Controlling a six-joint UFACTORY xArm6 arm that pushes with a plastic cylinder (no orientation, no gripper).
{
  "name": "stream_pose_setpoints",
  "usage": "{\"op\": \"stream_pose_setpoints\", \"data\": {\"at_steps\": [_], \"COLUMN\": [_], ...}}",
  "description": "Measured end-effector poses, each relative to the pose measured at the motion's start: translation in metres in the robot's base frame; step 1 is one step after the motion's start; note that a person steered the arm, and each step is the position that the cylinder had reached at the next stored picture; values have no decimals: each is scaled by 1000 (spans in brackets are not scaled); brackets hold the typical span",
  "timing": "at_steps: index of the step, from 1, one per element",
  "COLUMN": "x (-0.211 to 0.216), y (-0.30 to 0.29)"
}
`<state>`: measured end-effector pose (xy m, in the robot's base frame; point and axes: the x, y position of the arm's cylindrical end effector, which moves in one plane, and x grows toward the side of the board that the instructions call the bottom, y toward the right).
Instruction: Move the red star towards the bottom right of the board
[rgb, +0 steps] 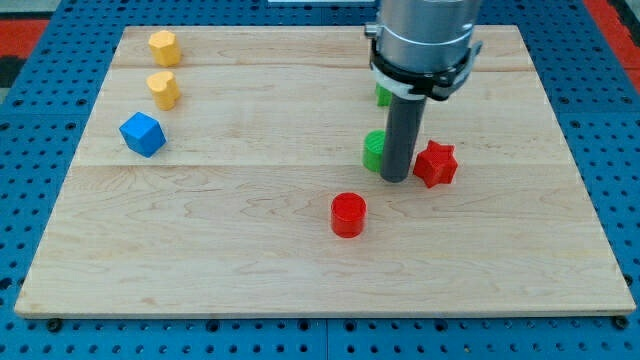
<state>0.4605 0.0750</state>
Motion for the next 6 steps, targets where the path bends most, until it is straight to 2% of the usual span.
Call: {"op": "stream_pose_setpoints", "data": {"at_steps": [1, 2, 3, 4, 5, 6], "x": [-23, -36, -42, -24, 15, 7], "y": [41, 37, 64, 116, 116, 136]}}
